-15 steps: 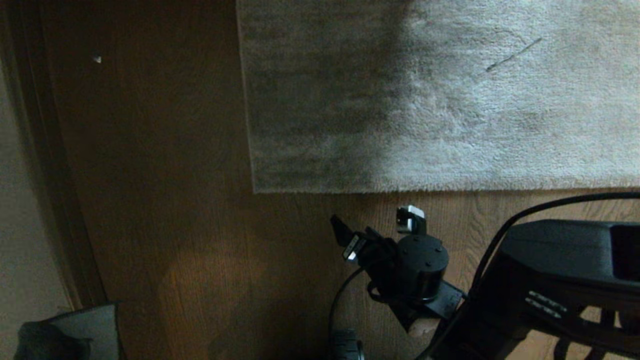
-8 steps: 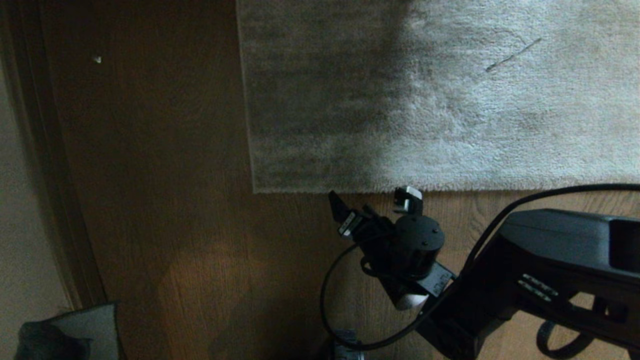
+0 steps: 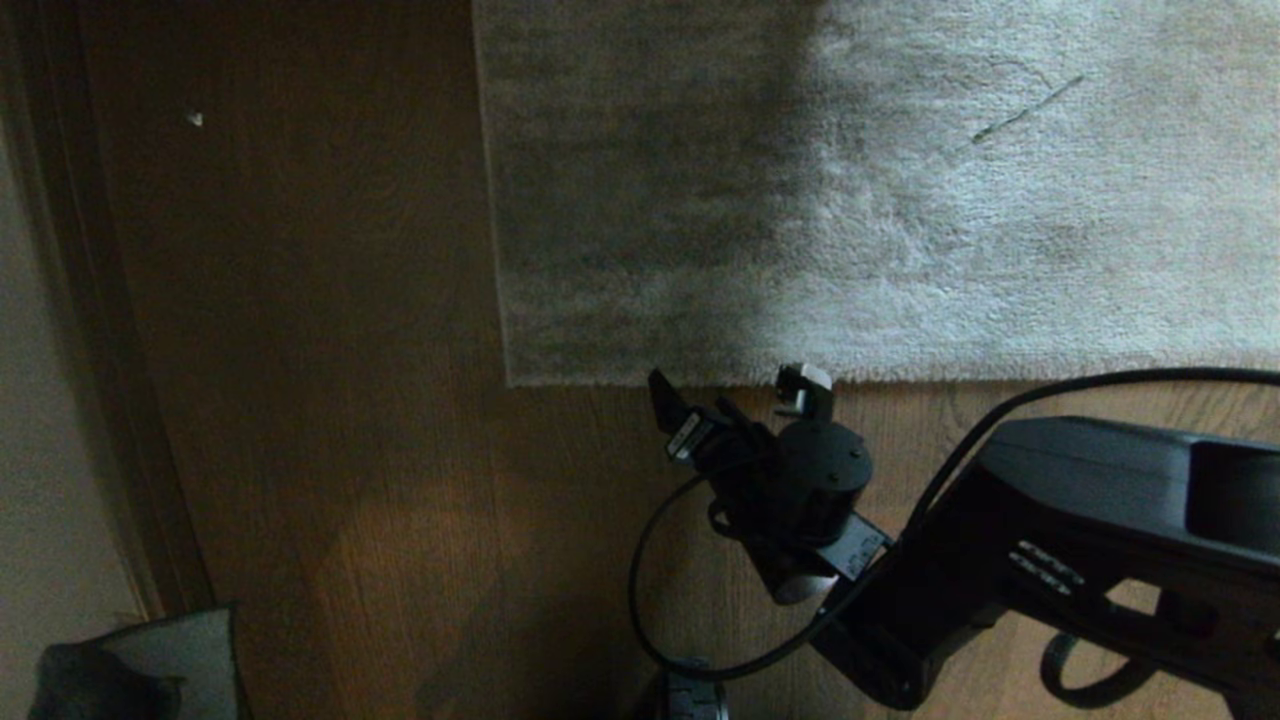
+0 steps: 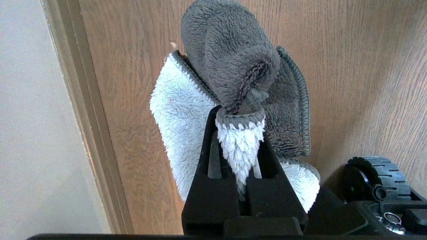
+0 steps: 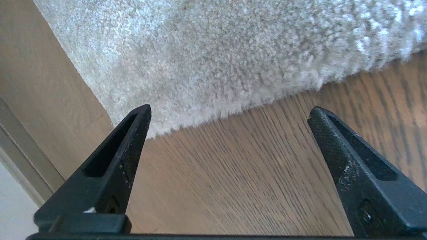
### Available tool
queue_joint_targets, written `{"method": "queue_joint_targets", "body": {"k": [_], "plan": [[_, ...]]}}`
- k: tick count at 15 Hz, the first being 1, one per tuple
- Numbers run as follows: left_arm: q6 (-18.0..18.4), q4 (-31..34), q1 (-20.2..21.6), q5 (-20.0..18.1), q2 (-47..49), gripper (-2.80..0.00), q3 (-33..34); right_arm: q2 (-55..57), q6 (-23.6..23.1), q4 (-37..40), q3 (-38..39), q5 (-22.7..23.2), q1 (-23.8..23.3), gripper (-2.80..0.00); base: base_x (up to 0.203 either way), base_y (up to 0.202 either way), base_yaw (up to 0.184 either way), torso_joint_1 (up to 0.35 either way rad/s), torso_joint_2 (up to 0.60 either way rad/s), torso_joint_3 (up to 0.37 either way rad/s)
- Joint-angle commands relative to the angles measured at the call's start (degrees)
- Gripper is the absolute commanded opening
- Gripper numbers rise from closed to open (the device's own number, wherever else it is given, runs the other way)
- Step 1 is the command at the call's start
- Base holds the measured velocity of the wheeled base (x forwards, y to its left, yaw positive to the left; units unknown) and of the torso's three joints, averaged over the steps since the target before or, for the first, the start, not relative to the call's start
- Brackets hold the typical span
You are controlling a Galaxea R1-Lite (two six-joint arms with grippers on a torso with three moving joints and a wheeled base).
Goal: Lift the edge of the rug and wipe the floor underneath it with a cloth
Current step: Lift up the carpet
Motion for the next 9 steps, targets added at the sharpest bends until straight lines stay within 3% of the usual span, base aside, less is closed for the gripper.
{"method": "queue_joint_targets", "body": {"k": [1, 9], "plan": [[0.0, 0.0, 0.0, 0.0, 0.0, -2.80, -0.1, 1.2, 0.1, -2.7, -1.5, -0.1, 0.0, 0.00, 0.000, 0.000, 0.000, 0.000, 0.00, 0.000], [0.0, 0.0, 0.0, 0.1, 0.0, -2.80, 0.0, 3.0, -0.8, -2.7, -4.8, -0.1, -0.2, 0.00, 0.000, 0.000, 0.000, 0.000, 0.00, 0.000]]}}
